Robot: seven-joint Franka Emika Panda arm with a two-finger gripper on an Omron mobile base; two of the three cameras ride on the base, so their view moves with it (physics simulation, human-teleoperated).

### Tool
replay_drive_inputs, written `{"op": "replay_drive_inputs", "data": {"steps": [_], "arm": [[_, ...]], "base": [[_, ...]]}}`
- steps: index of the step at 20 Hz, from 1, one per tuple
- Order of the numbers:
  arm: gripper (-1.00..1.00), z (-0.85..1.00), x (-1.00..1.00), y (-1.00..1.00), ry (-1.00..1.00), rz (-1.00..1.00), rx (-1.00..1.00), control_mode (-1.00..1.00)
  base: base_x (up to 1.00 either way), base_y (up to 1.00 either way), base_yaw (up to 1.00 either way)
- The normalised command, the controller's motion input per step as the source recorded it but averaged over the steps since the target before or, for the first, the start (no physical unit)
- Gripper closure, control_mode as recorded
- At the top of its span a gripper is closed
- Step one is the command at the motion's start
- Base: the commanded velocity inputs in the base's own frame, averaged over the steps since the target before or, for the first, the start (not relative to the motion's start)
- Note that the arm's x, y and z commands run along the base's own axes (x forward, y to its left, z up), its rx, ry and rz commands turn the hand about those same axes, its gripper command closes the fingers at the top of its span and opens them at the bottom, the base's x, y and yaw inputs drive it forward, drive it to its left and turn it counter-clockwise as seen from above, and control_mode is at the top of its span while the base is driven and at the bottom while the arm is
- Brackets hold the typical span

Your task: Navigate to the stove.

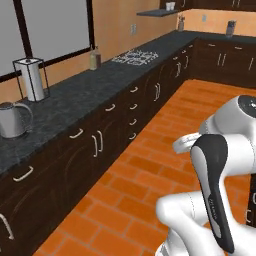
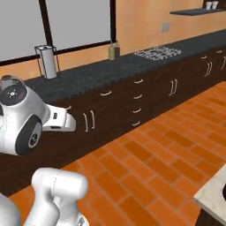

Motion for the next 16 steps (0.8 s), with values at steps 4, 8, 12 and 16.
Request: {"op": "replay_drive_inputs", "data": {"steps": [4,8,12,16], "arm": [[-1.0,0.0,0.0,0.0,0.0,0.0,0.0,1.0],[-1.0,0.0,0.0,0.0,0.0,0.0,0.0,1.0],[-1.0,0.0,0.0,0.0,0.0,0.0,0.0,1.0],[-1.0,0.0,0.0,0.0,0.0,0.0,0.0,1.0]], "base": [[1.0,0.85,-0.26],[1.0,0.75,-0.28],[1.0,0.56,-0.29],[1.0,0.14,-0.17]]}}
